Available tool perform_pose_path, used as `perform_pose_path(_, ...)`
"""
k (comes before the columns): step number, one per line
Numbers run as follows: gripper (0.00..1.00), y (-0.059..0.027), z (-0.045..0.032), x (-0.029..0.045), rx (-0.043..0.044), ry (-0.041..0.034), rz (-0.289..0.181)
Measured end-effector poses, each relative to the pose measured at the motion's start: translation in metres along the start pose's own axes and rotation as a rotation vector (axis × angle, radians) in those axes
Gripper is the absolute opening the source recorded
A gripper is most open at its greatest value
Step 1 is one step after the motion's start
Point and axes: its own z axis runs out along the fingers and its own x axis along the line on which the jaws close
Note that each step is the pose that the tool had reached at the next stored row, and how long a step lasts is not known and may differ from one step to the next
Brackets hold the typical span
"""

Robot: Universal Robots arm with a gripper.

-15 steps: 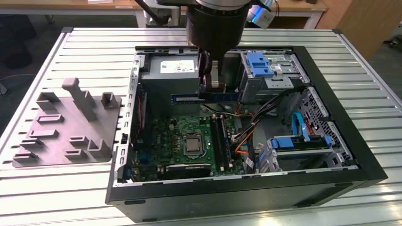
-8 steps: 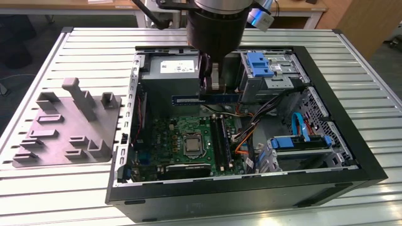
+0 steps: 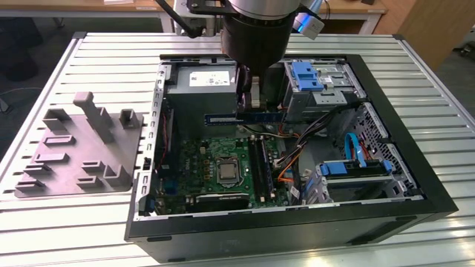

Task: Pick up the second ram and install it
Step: 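Insert the second ram into the second slot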

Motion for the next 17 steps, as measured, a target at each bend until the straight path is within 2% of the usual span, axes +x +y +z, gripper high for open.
perform_pose_path(12,0.12,0.0,0.0,0.0,0.0001,-0.0002,0.003)
perform_pose_path(17,0.12,0.0,0.0008,0.0,0.0015,-0.0039,0.083)
